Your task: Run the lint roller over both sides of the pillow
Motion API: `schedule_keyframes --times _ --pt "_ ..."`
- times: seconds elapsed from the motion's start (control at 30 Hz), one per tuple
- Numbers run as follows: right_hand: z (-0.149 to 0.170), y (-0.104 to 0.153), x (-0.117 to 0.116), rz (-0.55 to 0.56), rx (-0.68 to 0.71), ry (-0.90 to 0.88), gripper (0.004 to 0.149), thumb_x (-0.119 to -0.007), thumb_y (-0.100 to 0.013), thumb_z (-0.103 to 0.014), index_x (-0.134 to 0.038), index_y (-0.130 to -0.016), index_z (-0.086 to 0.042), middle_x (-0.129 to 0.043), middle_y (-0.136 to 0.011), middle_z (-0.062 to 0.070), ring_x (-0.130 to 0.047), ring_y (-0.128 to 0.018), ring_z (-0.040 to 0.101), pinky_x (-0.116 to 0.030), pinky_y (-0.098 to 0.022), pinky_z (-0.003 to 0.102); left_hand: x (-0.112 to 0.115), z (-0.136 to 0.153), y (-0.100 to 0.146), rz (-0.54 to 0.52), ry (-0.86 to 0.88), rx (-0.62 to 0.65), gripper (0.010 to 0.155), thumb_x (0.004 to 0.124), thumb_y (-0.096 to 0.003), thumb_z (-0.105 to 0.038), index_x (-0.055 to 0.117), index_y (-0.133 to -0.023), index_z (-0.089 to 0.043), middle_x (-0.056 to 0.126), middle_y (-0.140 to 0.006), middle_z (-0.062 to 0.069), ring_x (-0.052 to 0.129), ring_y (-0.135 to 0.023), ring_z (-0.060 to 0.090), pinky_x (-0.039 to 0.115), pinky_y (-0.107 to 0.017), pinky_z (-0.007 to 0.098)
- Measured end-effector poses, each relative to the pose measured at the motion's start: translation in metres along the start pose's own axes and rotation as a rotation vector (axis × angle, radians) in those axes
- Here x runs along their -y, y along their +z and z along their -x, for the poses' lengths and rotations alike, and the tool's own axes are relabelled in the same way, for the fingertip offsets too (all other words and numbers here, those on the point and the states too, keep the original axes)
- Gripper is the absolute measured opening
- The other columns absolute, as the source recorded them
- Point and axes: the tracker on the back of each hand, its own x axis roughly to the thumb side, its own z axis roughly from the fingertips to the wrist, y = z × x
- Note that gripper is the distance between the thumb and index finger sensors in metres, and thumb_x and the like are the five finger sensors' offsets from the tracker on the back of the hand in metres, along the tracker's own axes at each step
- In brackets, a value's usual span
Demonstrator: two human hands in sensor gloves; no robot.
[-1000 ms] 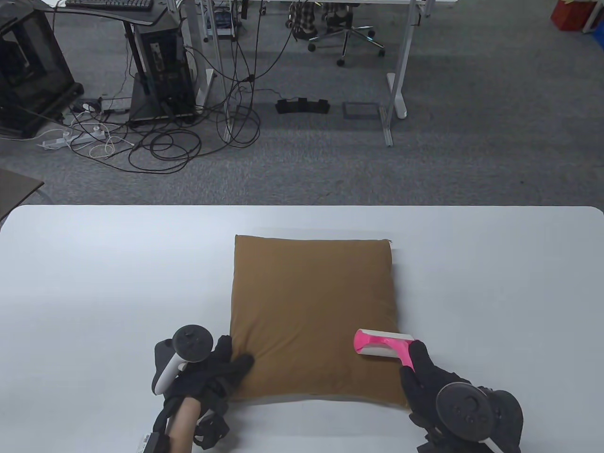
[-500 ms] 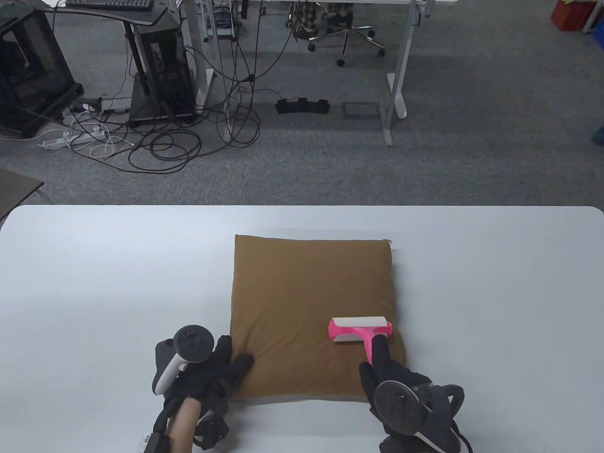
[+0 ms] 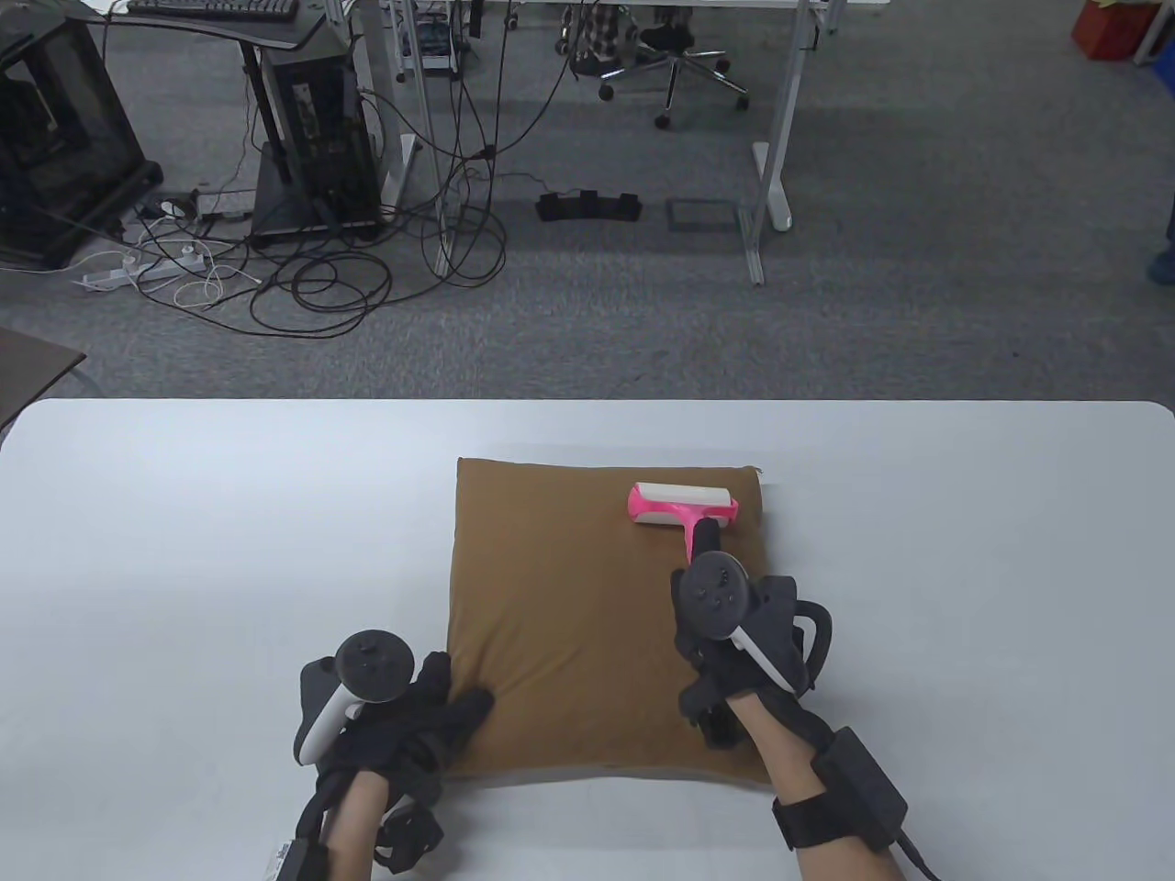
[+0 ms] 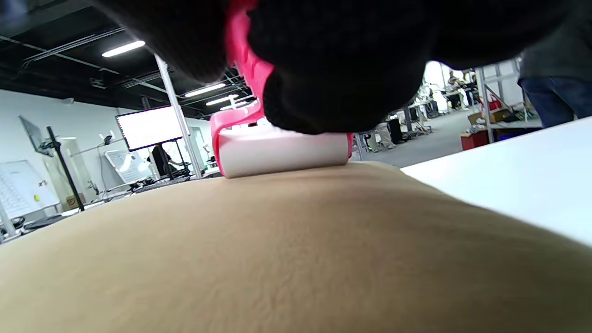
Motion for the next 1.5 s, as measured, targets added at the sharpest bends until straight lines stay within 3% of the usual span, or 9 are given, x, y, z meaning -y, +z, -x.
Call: schedule_keyframes --times 0.2,0.43,0.87,1.1,1.17,1.27,1.33,1.4,1.5 --pt "0.014 -0.012 -0.009 -0.032 -0.036 -0.090 0.059 -0.064 -0.061 -0.035 -0.041 -0.112 -0.019 -0.094 -0.075 0.014 -0.096 -0.020 0.015 -0.084 -0.021 0.043 -0.001 0.001 -0.002 0.014 0.000 -0.002 0.090 0.069 -0.0479 -0.061 0.035 -0.108 -0.004 0.090 -0.078 0.019 0.104 -0.040 0.029 0.081 -0.041 0.056" --pt "0.020 0.010 0.004 -0.044 0.032 -0.116 0.058 -0.066 -0.061 -0.034 -0.046 -0.111 -0.012 -0.099 -0.065 0.014 -0.097 -0.018 0.015 -0.085 -0.019 0.043 -0.001 0.002 -0.004 0.030 0.001 -0.007 0.091 0.069 -0.0475 -0.062 0.035 -0.108 -0.003 0.089 -0.079 0.019 0.104 -0.041 0.030 0.080 -0.042 0.056" --pt "0.035 0.100 0.035 -0.018 0.194 -0.025 0.058 -0.074 -0.059 -0.037 -0.060 -0.105 -0.004 -0.105 -0.044 0.009 -0.097 -0.010 0.012 -0.086 -0.014 0.041 0.000 0.001 -0.001 -0.017 -0.024 -0.015 0.091 0.069 -0.0472 -0.063 0.035 -0.108 -0.003 0.089 -0.080 0.019 0.104 -0.041 0.030 0.081 -0.041 0.056" --pt "0.042 0.133 0.048 -0.031 0.231 -0.049 0.058 -0.076 -0.058 -0.037 -0.064 -0.103 -0.002 -0.106 -0.041 0.008 -0.097 -0.008 0.013 -0.086 -0.014 0.041 0.000 0.001 0.001 -0.025 -0.030 -0.017 0.092 0.069 -0.0472 -0.063 0.035 -0.107 -0.002 0.089 -0.080 0.019 0.104 -0.040 0.029 0.081 -0.041 0.056" --pt "0.045 0.140 0.053 -0.016 0.242 -0.073 0.058 -0.076 -0.057 -0.038 -0.067 -0.101 -0.001 -0.106 -0.038 0.007 -0.097 -0.007 0.013 -0.086 -0.013 0.041 -0.001 0.001 0.001 -0.031 -0.029 -0.017 0.092 0.070 -0.0471 -0.063 0.035 -0.108 -0.003 0.086 -0.083 0.020 0.102 -0.048 0.032 0.078 -0.045 0.058" --pt "0.050 0.145 0.058 -0.024 0.245 -0.119 0.058 -0.076 -0.057 -0.040 -0.069 -0.099 -0.001 -0.106 -0.036 0.006 -0.097 -0.006 0.013 -0.086 -0.012 0.041 -0.002 0.001 0.002 -0.038 -0.021 -0.008 0.094 0.069 -0.0473 -0.063 0.028 -0.109 -0.006 0.068 -0.098 0.023 0.088 -0.073 0.039 0.067 -0.057 0.062" --pt "0.054 0.144 0.059 -0.017 0.228 -0.153 0.058 -0.075 -0.058 -0.040 -0.068 -0.100 -0.001 -0.105 -0.039 0.006 -0.097 -0.008 0.013 -0.086 -0.013 0.041 -0.005 -0.002 0.006 -0.068 -0.003 0.005 0.095 0.069 -0.0482 -0.062 0.019 -0.109 -0.009 0.042 -0.110 0.025 0.061 -0.095 0.047 0.049 -0.066 0.067" --pt "0.057 0.141 0.059 0.003 0.201 -0.208 0.058 -0.074 -0.058 -0.039 -0.066 -0.101 0.000 -0.105 -0.045 0.007 -0.099 -0.013 0.015 -0.086 -0.016 0.041 -0.010 -0.009 0.012 -0.144 -0.007 0.041 0.097 0.069 -0.0487 -0.061 0.015 -0.108 -0.009 0.027 -0.112 0.025 0.043 -0.101 0.050 0.038 -0.068 0.069" --pt "0.055 0.132 0.057 0.092 0.172 -0.272 0.059 -0.074 -0.059 -0.037 -0.061 -0.104 -0.002 -0.104 -0.059 0.011 -0.103 -0.025 0.018 -0.087 -0.024 0.044 -0.014 -0.031 0.028 -0.250 0.010 0.171 0.097 0.069 -0.0494 -0.061 0.011 -0.108 -0.010 0.019 -0.112 0.022 0.030 -0.102 0.049 0.032 -0.069 0.067"
